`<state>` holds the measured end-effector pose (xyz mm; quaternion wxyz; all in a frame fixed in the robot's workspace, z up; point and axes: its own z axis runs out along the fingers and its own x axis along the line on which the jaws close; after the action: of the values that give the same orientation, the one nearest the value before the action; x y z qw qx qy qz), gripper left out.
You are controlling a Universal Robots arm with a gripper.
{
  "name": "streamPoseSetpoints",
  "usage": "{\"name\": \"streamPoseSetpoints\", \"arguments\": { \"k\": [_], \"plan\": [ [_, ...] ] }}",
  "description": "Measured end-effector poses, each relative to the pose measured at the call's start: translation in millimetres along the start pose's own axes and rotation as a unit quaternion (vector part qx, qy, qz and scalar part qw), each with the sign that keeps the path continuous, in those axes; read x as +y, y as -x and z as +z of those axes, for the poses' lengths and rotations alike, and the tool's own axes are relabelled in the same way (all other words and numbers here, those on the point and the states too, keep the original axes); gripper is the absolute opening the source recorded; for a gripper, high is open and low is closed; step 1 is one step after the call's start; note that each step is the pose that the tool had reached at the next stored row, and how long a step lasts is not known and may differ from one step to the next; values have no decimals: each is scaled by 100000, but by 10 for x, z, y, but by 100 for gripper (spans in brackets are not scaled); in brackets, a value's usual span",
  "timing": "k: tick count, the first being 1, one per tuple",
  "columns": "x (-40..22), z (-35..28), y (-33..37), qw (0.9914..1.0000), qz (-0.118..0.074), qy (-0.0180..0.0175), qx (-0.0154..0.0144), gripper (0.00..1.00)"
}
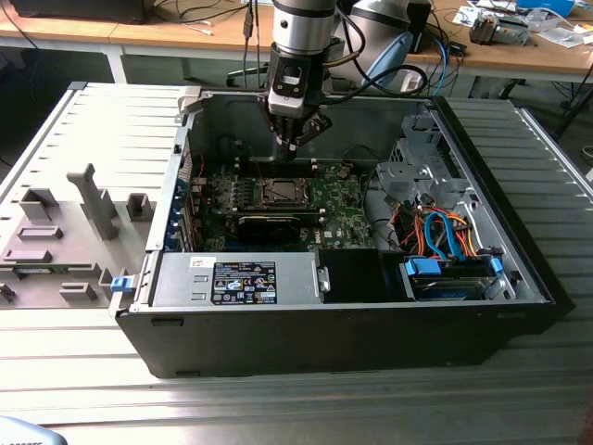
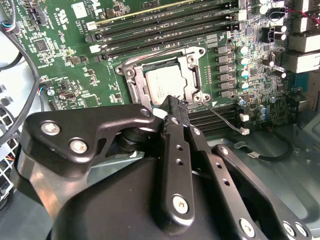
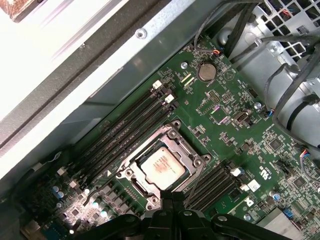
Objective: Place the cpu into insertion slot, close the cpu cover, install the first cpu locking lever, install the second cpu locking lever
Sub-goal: 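Install the first cpu locking lever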
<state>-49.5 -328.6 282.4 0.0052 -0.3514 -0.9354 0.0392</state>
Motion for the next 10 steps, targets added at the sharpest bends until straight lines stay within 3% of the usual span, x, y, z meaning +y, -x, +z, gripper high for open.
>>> {"name": "streamPoseSetpoints", "arguments": {
  "k": [10],
  "plan": [
    [0,1,0,99999,-452,5,-36,11]
  ]
}}
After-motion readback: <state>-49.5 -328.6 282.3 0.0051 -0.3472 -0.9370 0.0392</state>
